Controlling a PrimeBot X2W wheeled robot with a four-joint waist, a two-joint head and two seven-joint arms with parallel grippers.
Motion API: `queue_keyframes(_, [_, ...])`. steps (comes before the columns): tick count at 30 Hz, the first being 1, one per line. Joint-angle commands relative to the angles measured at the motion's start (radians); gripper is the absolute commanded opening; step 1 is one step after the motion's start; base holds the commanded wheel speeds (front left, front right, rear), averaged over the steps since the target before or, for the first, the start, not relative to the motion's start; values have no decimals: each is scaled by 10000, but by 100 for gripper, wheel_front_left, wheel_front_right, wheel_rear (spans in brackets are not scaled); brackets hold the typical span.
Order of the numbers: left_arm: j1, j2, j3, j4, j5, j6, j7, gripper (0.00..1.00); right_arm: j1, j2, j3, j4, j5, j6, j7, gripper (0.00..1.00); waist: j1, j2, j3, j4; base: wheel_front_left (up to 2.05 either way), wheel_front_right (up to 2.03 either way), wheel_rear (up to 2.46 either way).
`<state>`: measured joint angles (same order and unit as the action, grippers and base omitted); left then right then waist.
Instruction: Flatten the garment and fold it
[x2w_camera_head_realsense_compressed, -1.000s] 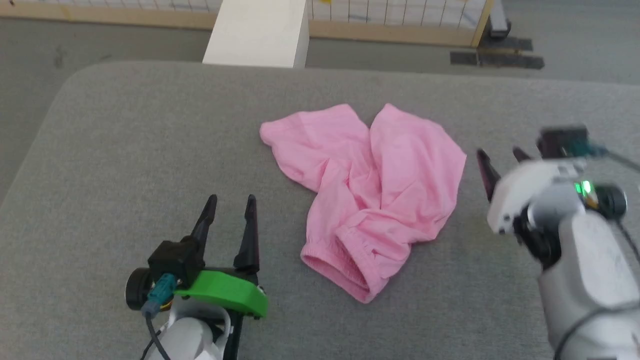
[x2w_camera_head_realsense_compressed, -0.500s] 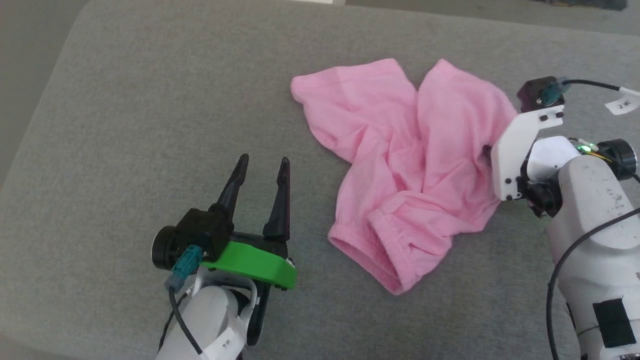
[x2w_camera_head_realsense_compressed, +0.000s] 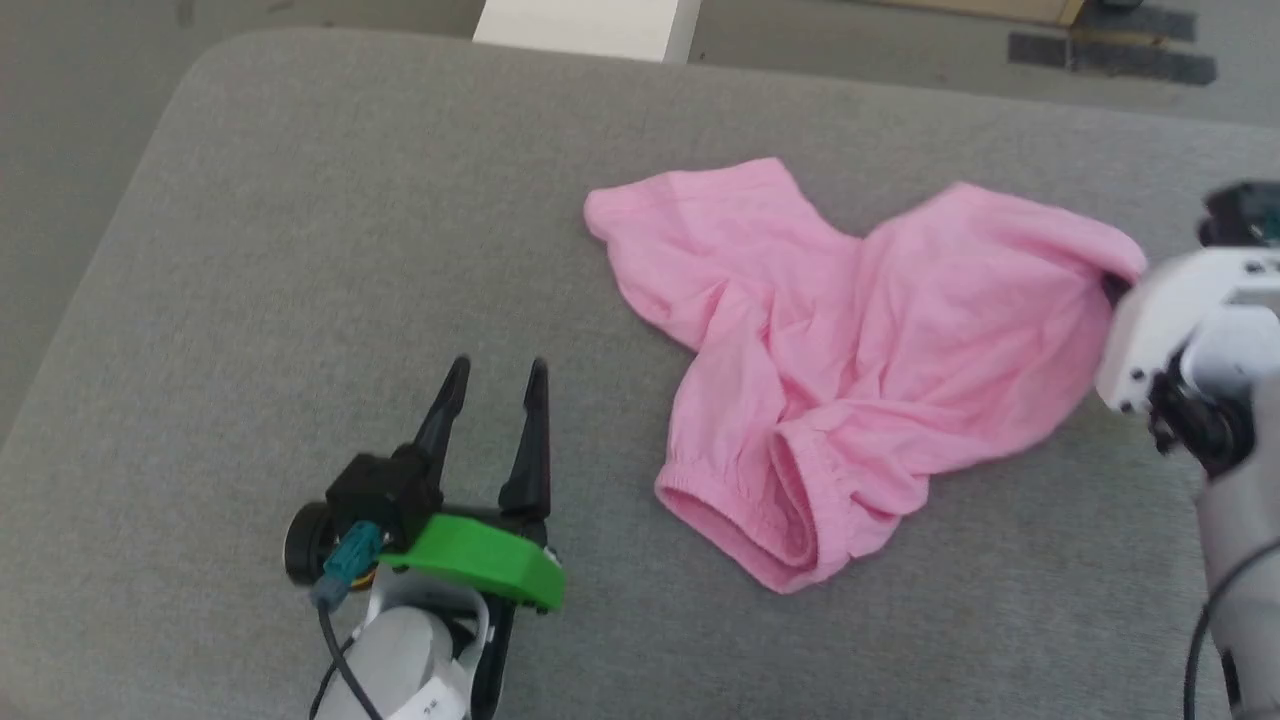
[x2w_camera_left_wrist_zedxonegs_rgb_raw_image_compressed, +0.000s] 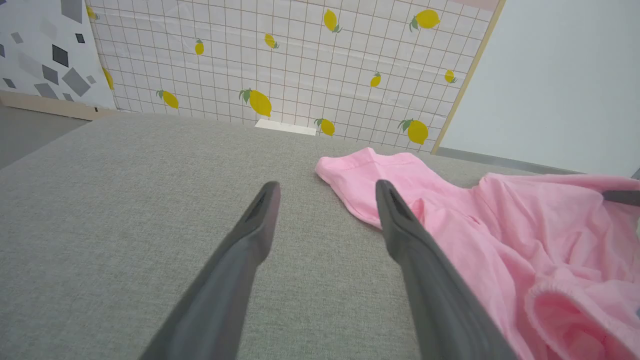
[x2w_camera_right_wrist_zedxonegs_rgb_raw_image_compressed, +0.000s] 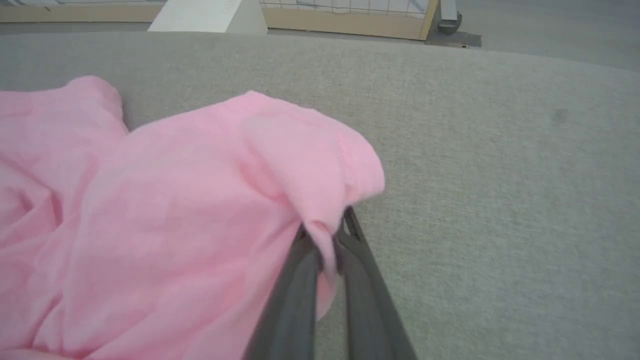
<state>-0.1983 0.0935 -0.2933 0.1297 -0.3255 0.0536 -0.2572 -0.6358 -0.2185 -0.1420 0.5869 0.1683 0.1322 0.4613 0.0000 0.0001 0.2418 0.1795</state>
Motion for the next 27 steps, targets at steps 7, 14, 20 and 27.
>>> queue_keyframes(7, [802,0,166,264,-107,-39,-45,100,3747,839,-1745,-2823,447,-15,426,0,0,-1,-1756,-1383,0,0,0])
queue_keyframes(14, [1056,4,139,434,-328,3,249,100,6178,1660,-2464,-4470,986,-15,780,100,0,-1,-1967,-1871,0,0,0])
queue_keyframes(20, [801,-112,107,461,-828,-7,949,100,6127,1679,-2846,-4530,2155,-15,-793,100,0,-1,-1975,-2012,0,0,0])
queue_keyframes(27, [-801,-231,-538,1020,-1227,467,4542,100,5885,1681,-3220,-4727,2039,-15,-1525,100,0,-1,-1726,-2054,0,0,0])
